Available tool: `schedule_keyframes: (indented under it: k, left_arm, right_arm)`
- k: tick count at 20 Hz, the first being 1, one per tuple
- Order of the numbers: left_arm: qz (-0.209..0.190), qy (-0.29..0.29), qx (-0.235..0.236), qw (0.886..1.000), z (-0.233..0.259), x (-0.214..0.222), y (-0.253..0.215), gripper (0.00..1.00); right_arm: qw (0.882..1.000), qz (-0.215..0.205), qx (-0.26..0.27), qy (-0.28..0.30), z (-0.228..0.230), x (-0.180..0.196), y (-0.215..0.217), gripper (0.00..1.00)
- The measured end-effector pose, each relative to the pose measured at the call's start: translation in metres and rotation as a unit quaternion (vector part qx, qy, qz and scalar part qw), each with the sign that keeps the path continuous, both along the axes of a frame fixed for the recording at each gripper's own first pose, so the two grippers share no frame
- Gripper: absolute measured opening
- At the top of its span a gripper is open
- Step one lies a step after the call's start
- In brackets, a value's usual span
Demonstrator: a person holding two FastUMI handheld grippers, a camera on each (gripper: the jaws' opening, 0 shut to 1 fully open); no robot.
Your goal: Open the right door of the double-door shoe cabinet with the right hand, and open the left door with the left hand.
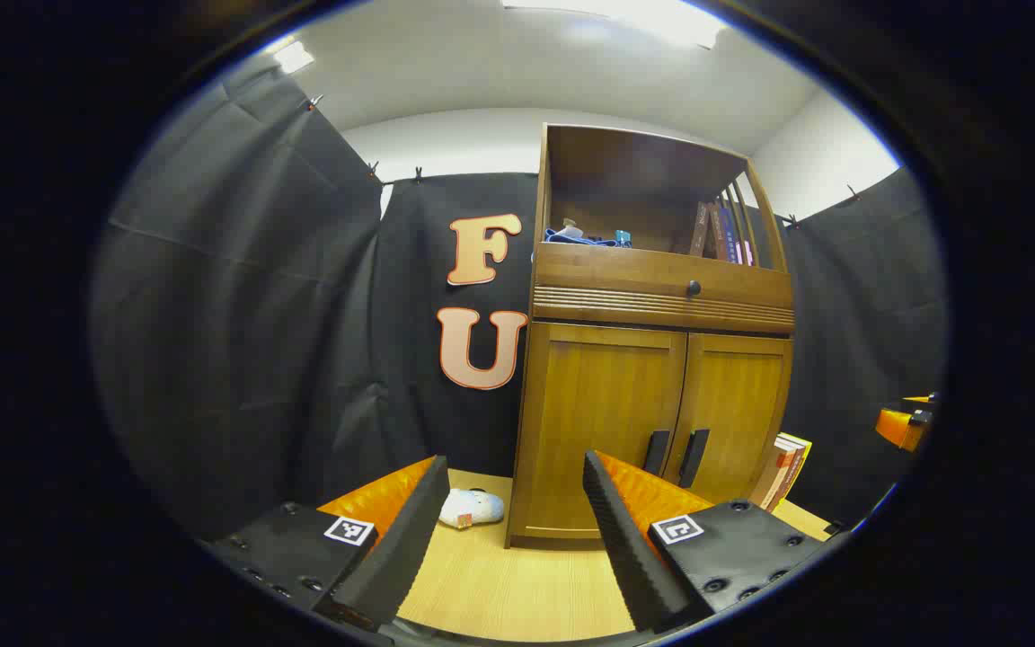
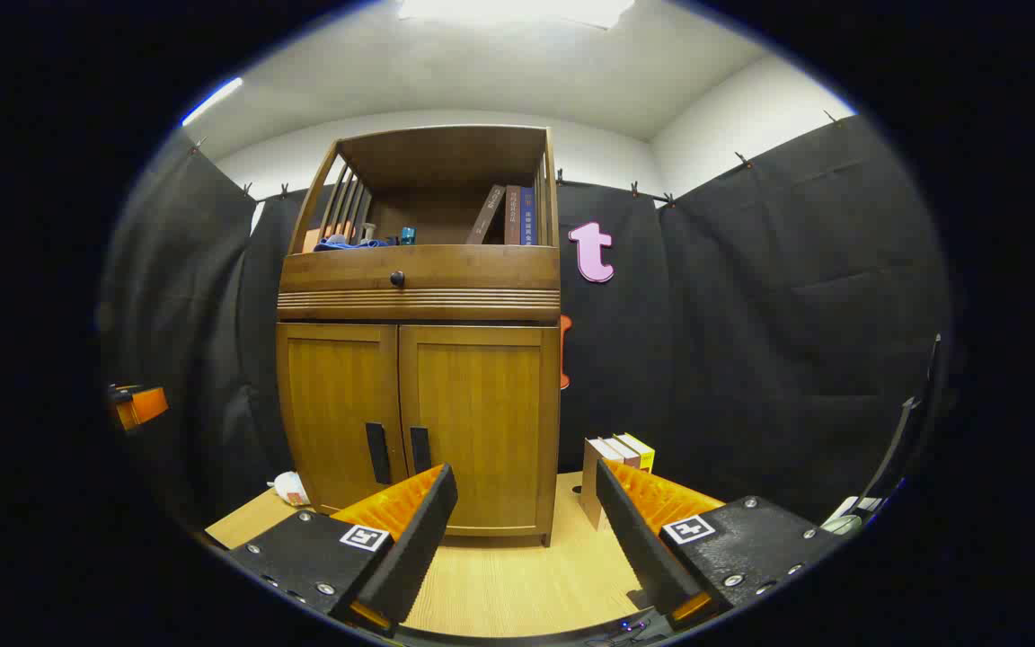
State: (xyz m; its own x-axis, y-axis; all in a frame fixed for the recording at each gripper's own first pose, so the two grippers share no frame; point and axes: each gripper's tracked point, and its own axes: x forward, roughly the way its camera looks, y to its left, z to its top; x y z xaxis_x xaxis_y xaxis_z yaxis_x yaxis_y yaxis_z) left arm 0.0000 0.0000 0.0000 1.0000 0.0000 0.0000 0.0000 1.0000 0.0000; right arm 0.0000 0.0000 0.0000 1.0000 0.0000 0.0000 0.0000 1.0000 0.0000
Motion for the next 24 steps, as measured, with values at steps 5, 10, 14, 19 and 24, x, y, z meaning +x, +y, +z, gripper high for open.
schedule_keyframes:
  k: [5,10,14,19,24]
  left_arm:
    - [0.001,0.0,0.001,1.0,0.006,0.0,-0.001,0.93]
    - [-0.001,0.002,-0.007,1.0,0.006,-0.001,-0.002,0.96]
    - [0.004,0.005,-0.006,1.0,0.007,0.001,-0.002,0.93]
    - [0.006,0.005,-0.004,1.0,0.006,0.001,0.0,0.93]
    - [0.019,-0.002,0.01,1.0,0.009,0.001,0.007,0.93]
  right_arm:
    - [1.0,-0.002,-0.001,0.003,0.002,0.0,0.001,0.95]
    - [1.0,-0.003,-0.006,0.006,0.003,0.0,0.001,0.95]
    - [1.0,-0.004,-0.006,0.012,0.003,0.002,0.002,0.95]
    - [1.0,0.005,-0.007,0.016,0.001,0.012,0.01,0.95]
    - [1.0,0.021,0.007,0.015,-0.004,0.04,0.031,0.95]
